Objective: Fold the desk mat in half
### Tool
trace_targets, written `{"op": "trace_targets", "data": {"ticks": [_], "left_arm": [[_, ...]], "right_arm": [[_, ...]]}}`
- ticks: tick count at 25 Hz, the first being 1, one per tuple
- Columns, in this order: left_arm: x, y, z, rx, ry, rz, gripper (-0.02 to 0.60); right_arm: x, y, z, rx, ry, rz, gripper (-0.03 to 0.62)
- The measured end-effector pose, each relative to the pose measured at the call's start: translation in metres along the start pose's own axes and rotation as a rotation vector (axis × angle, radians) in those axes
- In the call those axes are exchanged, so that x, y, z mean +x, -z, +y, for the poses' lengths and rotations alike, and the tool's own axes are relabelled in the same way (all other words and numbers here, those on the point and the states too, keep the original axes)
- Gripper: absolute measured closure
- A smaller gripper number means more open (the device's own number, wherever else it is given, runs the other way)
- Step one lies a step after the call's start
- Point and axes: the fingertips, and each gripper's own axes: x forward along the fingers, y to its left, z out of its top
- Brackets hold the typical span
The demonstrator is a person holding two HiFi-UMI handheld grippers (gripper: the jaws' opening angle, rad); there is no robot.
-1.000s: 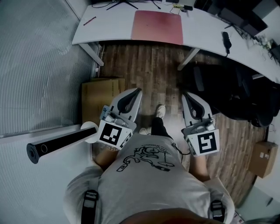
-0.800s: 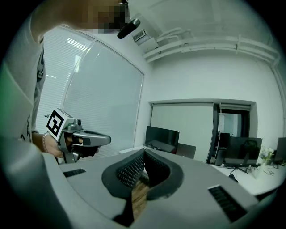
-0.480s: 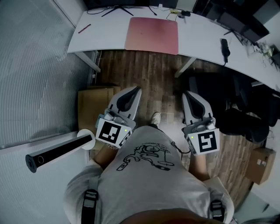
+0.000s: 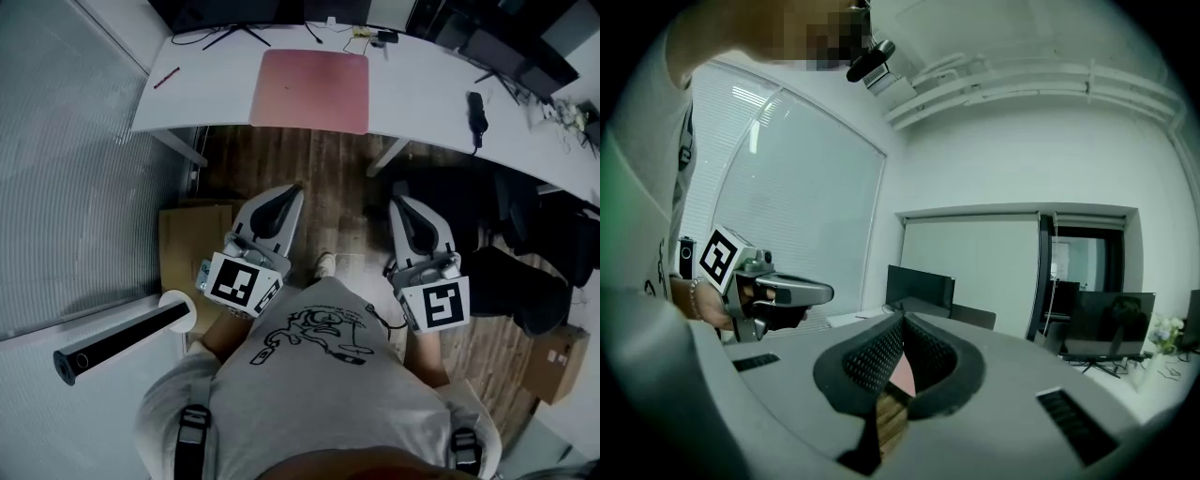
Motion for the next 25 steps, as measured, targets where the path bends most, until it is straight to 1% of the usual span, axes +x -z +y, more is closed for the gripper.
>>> {"op": "trace_targets", "data": {"ticks": [8, 13, 20, 25], "left_arm": [[0.052, 0.008, 0.0, -0.006, -0.019, 0.008, 0.56], [0.071, 0.015, 0.007, -0.018, -0.033, 0.032, 0.56], [0.097, 0.02, 0.034, -0.03, -0.039, 0.042, 0.56], [0.122, 0.018, 0.061, -0.035, -0.03, 0.043, 0.56]], "right_arm": [[0.016, 0.013, -0.049, 0.003, -0.013, 0.017, 0.588], [0.028, 0.019, -0.065, 0.021, -0.024, 0.022, 0.588], [0.061, 0.023, -0.08, 0.021, -0.026, 0.027, 0.588], [0.094, 0.022, -0.092, 0.012, -0.021, 0.035, 0.588]]}}
